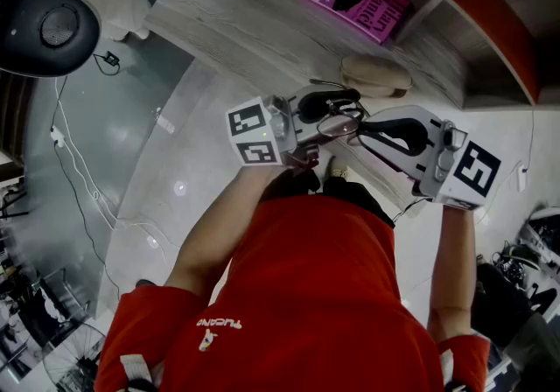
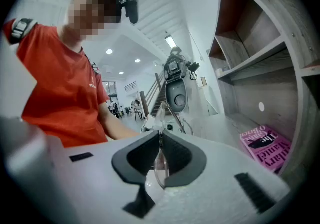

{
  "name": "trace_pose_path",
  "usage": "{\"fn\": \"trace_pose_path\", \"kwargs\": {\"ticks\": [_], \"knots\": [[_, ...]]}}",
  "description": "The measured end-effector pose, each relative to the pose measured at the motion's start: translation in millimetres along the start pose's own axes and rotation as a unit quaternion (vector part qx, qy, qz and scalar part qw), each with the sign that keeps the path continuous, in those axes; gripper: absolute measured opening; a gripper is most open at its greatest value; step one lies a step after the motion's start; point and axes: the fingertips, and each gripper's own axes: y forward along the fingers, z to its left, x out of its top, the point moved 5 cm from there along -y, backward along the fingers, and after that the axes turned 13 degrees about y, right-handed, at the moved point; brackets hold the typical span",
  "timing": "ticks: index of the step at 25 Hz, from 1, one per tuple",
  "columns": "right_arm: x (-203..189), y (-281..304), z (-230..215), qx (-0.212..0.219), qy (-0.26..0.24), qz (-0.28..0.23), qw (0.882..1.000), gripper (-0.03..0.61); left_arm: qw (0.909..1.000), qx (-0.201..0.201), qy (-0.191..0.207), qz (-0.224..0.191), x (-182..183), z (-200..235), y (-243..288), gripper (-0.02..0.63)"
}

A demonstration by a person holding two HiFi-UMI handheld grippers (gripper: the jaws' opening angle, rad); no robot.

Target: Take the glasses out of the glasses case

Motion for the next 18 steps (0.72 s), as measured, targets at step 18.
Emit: {"fn": "trace_pose_path", "kwargs": {"ticks": [18], "knots": [[0.6,-2.3,-7.0,-0.018,0.017,-0.029,0.999,0.034,0.9978,0.009,0.058,0.032,0.4,-8.6,5.4,0.023]]}}
